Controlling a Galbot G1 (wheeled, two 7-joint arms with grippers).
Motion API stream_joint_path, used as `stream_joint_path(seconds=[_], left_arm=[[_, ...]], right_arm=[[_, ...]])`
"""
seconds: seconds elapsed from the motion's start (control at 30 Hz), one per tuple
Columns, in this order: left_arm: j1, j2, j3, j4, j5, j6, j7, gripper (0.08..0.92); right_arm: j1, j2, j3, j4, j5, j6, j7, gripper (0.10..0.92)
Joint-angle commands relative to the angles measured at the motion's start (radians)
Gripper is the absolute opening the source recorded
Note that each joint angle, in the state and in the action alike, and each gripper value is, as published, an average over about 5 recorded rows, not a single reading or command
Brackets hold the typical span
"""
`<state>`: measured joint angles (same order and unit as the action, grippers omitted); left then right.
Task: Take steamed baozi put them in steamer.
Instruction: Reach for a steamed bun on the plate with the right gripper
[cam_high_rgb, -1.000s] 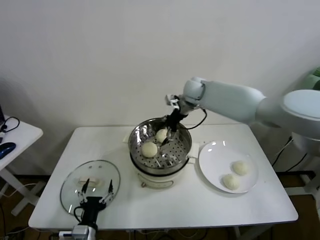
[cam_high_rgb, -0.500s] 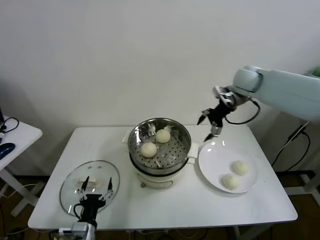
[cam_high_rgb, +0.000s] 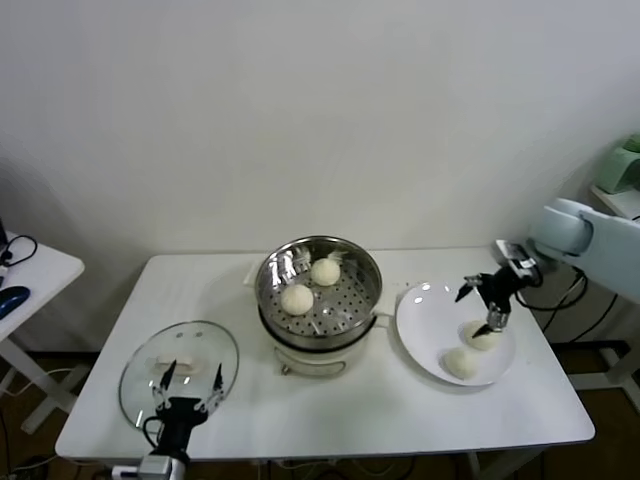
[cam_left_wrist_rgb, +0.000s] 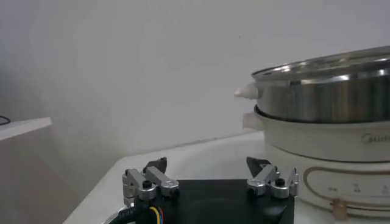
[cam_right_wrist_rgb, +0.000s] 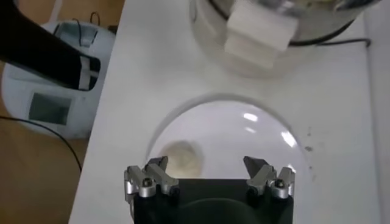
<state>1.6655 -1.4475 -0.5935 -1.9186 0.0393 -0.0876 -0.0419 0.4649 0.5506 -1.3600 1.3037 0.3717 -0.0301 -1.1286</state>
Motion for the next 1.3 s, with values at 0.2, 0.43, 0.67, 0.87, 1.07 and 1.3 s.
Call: stream_joint_path(seconds=[0.2, 0.43, 0.67, 0.87, 1.07, 1.3], left_arm=[[0.012, -0.007, -0.001, 0.006, 0.008, -0.006, 0.007, 0.823], [0.009, -0.008, -0.004, 0.030, 0.006, -0.008, 0.007, 0.823], [0.007, -0.009, -0.007, 0.042, 0.000, -0.008, 0.006, 0.823], [-0.002, -0.009, -0.013, 0.055, -0.006, -0.006, 0.006, 0.823], [0.000, -0.009, -0.008, 0.054, -0.015, -0.004, 0.007, 0.823], [-0.002, -0.008, -0.010, 0.056, -0.016, -0.005, 0.006, 0.823]], right_arm=[[-0.281, -0.031, 0.193, -0.059, -0.169, 0.021, 0.009, 0.823], [-0.303, 0.035, 0.208, -0.096, -0.176, 0.021, 0.017, 0.823], [-0.313, 0.098, 0.212, -0.148, -0.182, 0.022, 0.019, 0.823], [-0.327, 0.124, 0.217, -0.168, -0.188, 0.022, 0.022, 0.823], [-0.336, 0.139, 0.219, -0.178, -0.193, 0.020, 0.022, 0.823], [-0.341, 0.143, 0.220, -0.180, -0.197, 0.017, 0.020, 0.818]])
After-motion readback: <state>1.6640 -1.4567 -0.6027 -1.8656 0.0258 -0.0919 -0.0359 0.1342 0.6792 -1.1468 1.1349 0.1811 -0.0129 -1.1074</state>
